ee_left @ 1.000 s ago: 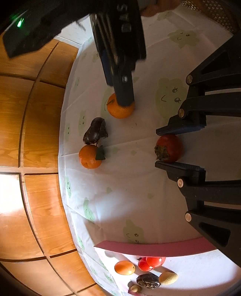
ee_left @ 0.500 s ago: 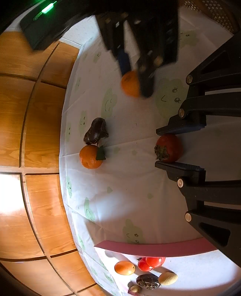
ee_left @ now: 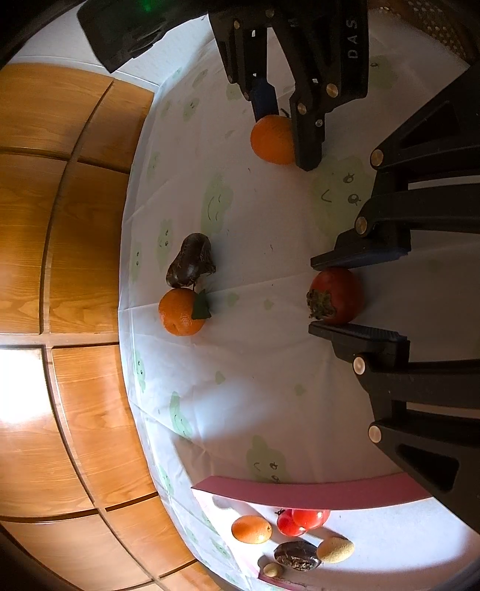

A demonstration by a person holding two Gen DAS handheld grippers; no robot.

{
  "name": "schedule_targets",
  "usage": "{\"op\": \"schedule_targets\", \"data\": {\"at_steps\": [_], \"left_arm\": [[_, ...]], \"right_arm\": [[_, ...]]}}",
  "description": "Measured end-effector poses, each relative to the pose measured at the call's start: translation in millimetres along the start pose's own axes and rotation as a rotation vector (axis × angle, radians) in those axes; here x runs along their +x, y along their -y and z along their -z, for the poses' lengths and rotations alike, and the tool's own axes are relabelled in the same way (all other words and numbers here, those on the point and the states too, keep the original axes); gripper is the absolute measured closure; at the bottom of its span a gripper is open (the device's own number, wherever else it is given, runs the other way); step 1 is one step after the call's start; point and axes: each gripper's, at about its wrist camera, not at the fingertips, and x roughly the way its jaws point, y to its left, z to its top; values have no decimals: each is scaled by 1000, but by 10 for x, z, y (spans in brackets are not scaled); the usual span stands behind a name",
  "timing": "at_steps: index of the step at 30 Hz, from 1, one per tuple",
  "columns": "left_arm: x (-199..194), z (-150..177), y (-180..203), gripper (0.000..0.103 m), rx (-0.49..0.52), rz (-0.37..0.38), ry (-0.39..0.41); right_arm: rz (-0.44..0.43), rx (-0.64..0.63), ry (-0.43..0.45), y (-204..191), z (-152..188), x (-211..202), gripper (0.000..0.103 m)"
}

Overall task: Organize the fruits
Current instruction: 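Grasp the orange with the right gripper while the left gripper holds the tomato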

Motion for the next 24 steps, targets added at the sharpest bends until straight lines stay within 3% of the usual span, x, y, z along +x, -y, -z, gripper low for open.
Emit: {"op": "schedule_targets", "data": {"at_steps": [24], "left_arm": [[2, -37, -43, 76, -17, 6, -25]], "right_arm": [[42, -35, 18, -113, -37, 55, 62]]}}
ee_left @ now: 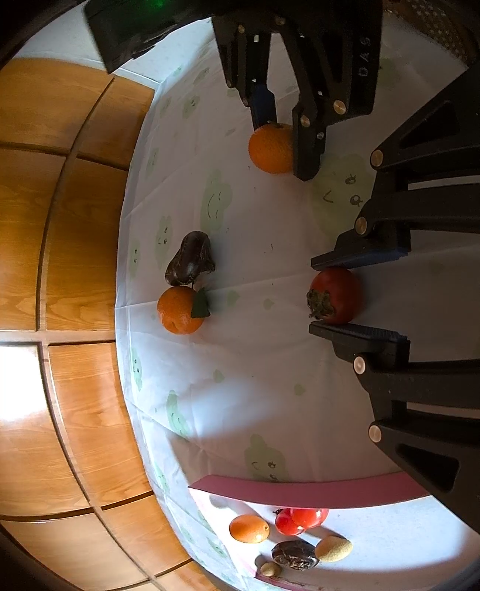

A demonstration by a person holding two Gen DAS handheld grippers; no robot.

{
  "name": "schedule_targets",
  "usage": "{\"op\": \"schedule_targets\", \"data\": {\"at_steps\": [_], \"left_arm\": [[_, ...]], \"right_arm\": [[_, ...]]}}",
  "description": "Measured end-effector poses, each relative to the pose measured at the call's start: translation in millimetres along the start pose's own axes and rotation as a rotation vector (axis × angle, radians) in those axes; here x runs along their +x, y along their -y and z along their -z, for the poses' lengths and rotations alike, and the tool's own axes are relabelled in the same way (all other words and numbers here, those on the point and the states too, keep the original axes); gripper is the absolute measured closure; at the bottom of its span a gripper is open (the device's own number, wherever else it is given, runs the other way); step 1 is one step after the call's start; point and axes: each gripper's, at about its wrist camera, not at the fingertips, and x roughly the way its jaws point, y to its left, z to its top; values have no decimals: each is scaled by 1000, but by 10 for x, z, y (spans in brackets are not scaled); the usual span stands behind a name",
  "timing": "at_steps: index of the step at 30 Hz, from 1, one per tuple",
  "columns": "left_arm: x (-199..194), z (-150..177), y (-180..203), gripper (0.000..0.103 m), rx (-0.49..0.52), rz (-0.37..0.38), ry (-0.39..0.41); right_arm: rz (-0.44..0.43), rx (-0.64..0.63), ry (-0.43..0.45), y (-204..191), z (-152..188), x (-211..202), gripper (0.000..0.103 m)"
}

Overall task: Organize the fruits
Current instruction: 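Grasp the orange with the right gripper while the left gripper holds the tomato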

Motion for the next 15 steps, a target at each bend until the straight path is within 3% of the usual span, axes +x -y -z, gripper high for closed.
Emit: {"op": "schedule_targets", "data": {"at_steps": [7, 11, 15], "left_arm": [[-161, -82, -210, 76, -113, 84, -48], [-453, -147, -398, 76, -149, 87, 12], [-759, -187, -812, 76, -240, 28, 69]], "right_arm": [[10, -12, 3, -27, 13, -10, 62], [14, -17, 5, -36, 21, -16, 63], [18, -18, 8, -37, 36, -20, 63]]}}
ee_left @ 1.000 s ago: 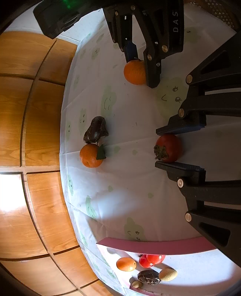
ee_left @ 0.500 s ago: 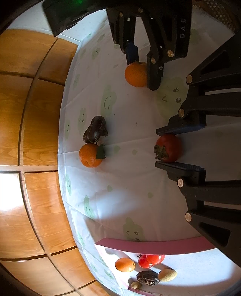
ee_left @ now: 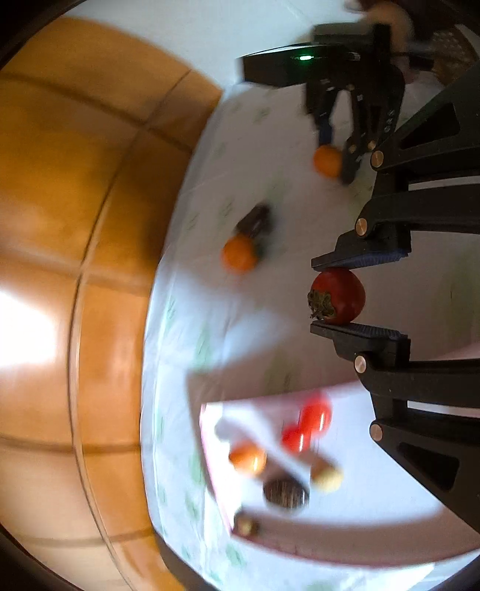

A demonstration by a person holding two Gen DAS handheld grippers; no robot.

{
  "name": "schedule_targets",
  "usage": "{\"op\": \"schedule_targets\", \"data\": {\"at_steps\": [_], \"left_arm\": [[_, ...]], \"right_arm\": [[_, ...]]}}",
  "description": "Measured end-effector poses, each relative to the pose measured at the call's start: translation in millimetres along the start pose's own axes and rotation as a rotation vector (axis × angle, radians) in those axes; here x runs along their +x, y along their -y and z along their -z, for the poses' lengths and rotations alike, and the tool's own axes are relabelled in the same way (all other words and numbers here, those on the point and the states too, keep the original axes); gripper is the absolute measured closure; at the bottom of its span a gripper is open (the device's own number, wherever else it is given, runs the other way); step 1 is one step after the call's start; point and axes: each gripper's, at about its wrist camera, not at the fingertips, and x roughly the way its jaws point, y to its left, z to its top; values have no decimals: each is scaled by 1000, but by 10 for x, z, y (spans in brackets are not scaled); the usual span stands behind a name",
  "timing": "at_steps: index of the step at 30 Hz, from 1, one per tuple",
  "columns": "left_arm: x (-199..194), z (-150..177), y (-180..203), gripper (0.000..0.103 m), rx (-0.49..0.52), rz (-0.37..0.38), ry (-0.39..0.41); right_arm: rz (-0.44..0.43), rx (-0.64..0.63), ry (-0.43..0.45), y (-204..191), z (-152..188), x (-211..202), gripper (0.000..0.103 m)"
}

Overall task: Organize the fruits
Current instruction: 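Grasp the orange with the right gripper while the left gripper holds the tomato, then carry the red tomato into the tray and open the left gripper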

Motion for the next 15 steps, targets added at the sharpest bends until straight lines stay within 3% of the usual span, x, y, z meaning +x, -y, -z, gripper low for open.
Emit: {"op": "schedule_targets", "data": {"at_steps": [5, 10, 15], "left_arm": [[-187, -37, -638, 76, -107, -155, 20], [-137, 46, -1180, 76, -161, -326, -35], [-56, 109, -1470, 76, -180, -393, -70]], "right_arm": [[4, 0, 2, -16, 9, -5, 63], [4, 3, 5, -25, 13, -9, 63], [1, 12, 8, -10, 21, -17, 63]]}}
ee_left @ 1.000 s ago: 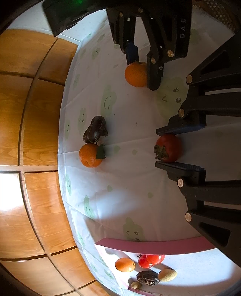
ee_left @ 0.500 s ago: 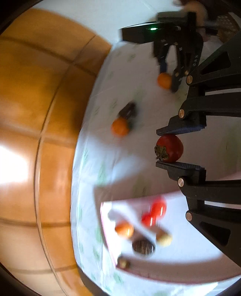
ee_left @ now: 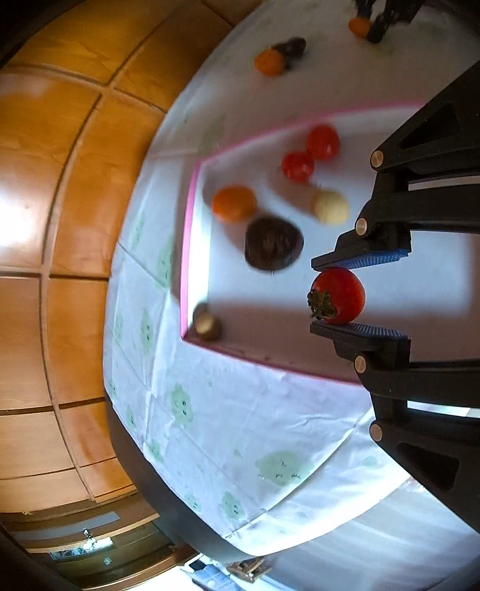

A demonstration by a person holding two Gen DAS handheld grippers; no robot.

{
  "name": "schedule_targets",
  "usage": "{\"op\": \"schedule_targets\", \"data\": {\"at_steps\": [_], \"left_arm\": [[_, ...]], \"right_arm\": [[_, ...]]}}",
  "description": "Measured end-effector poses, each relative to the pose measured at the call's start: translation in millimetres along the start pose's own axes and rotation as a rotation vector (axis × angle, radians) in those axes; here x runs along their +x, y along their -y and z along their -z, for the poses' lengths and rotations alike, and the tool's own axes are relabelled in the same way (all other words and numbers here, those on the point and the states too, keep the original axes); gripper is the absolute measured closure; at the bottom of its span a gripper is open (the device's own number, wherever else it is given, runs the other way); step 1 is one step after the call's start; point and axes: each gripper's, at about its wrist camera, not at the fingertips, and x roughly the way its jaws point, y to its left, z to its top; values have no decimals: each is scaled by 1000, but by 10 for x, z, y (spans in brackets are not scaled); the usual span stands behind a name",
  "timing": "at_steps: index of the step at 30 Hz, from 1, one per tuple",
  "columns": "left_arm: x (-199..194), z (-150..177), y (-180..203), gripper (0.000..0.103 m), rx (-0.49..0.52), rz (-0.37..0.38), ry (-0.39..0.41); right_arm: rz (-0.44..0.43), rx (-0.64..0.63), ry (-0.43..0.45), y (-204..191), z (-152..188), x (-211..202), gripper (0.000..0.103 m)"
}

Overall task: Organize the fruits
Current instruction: 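Carry the red tomato into the tray and open the left gripper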

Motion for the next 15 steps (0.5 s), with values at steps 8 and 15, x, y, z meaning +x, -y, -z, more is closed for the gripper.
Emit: {"op": "schedule_targets", "data": {"at_steps": [8, 15], "left_arm": [[184, -63, -56, 75, -15, -29, 0], [235, -19, -81, 72, -38, -64, -7]], "right_arm": [[3, 2, 3, -1, 16, -10, 63], [5, -4, 1, -5, 6, -13, 63]]}}
